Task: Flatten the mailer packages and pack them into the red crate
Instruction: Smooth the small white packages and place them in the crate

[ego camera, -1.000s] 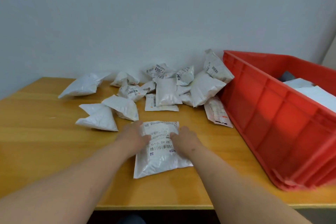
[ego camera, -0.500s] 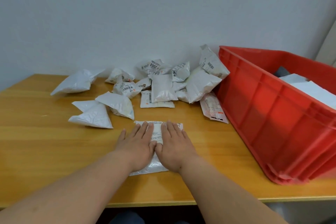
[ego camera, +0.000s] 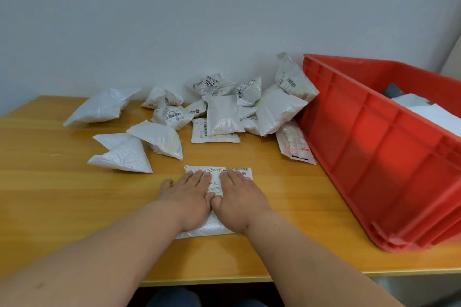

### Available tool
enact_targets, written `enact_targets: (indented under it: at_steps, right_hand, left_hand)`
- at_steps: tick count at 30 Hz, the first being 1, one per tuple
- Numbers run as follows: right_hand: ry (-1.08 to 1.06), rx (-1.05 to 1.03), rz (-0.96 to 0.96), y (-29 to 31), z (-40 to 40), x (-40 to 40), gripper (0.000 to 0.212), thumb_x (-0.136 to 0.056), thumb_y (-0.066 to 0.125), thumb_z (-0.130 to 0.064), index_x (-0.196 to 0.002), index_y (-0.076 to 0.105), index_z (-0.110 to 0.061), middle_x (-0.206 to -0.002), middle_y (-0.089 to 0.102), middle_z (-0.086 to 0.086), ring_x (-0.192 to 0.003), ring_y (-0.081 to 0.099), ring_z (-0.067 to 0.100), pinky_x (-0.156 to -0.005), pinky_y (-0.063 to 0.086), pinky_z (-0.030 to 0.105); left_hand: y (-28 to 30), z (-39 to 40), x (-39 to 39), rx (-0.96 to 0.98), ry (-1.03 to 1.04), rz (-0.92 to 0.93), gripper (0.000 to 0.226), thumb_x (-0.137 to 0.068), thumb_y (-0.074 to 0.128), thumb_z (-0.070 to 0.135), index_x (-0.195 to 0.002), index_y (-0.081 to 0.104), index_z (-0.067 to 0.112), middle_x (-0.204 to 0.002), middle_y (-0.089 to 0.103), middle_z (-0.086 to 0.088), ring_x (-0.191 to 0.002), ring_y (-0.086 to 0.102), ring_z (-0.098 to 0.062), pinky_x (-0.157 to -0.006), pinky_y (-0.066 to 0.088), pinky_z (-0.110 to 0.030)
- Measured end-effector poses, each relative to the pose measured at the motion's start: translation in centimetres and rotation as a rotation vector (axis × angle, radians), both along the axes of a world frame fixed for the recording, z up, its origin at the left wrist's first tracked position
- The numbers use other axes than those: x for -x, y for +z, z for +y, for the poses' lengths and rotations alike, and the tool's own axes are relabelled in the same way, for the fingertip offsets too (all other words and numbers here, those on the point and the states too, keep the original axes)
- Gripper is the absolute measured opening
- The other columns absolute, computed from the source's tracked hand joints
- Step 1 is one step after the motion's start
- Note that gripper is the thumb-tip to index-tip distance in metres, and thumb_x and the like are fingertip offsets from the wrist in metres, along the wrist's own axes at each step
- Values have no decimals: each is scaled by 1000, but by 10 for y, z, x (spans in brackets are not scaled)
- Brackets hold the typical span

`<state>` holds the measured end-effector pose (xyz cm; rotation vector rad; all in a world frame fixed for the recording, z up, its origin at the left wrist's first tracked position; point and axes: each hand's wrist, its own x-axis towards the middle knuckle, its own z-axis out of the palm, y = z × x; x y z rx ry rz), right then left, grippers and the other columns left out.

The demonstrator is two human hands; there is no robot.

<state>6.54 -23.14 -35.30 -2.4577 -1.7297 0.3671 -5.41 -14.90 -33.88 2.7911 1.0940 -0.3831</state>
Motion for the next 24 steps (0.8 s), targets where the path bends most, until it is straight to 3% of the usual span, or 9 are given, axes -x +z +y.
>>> enact_targets:
  at_steps: [13,16,18,19,22,24]
  right_hand:
    - [-6,-10,20,-2,4,-2,70,-100,32,-50,-157,18,-12,-166,9,7,-153,3,21,-124,8,41]
    - [-32,-9,87,10,3,-9,70,-99,37,-49,-157,20,-13,-166,7,7,-153,3,21,-124,12,40]
    - [-105,-61,115,14,-1,-14,67,-99,38,-46,-157,19,-17,-166,4,7,-153,3,22,-123,13,39]
    - [-126,-84,107,13,-4,-16,66,-100,36,-45,-158,18,-19,-166,5,7,-153,3,22,-123,13,38]
    - [-72,-54,59,-3,-10,-15,64,-102,27,-45,-158,15,-19,-166,8,5,-153,3,19,-124,9,38]
    - [-58,-36,33,-11,-9,-17,64,-100,24,-46,-158,16,-19,-166,10,4,-153,4,18,-124,10,40]
  left_hand:
    - [0,0,0,-15,-18,55,57,-104,11,43,-156,-7,27,-164,-9,6,-151,-4,-16,-119,7,-49]
    - [14,8,-5,-132,-86,100,57,-103,14,46,-156,10,24,-164,7,2,-149,12,-21,-118,10,-48]
    - [18,12,-9,-182,-105,33,56,-103,16,48,-151,27,22,-162,14,0,-147,17,-21,-119,12,-45]
    - [16,12,-10,-168,-102,-2,57,-103,16,47,-151,27,19,-163,10,-2,-149,12,-21,-120,10,-43]
    - [0,3,-13,-40,-89,-45,59,-104,11,45,-157,-1,21,-164,-11,0,-151,-7,-20,-122,-1,-42]
    - [-9,3,-13,-16,-85,-58,57,-104,8,44,-156,-9,26,-163,-14,2,-151,-9,-20,-123,-2,-41]
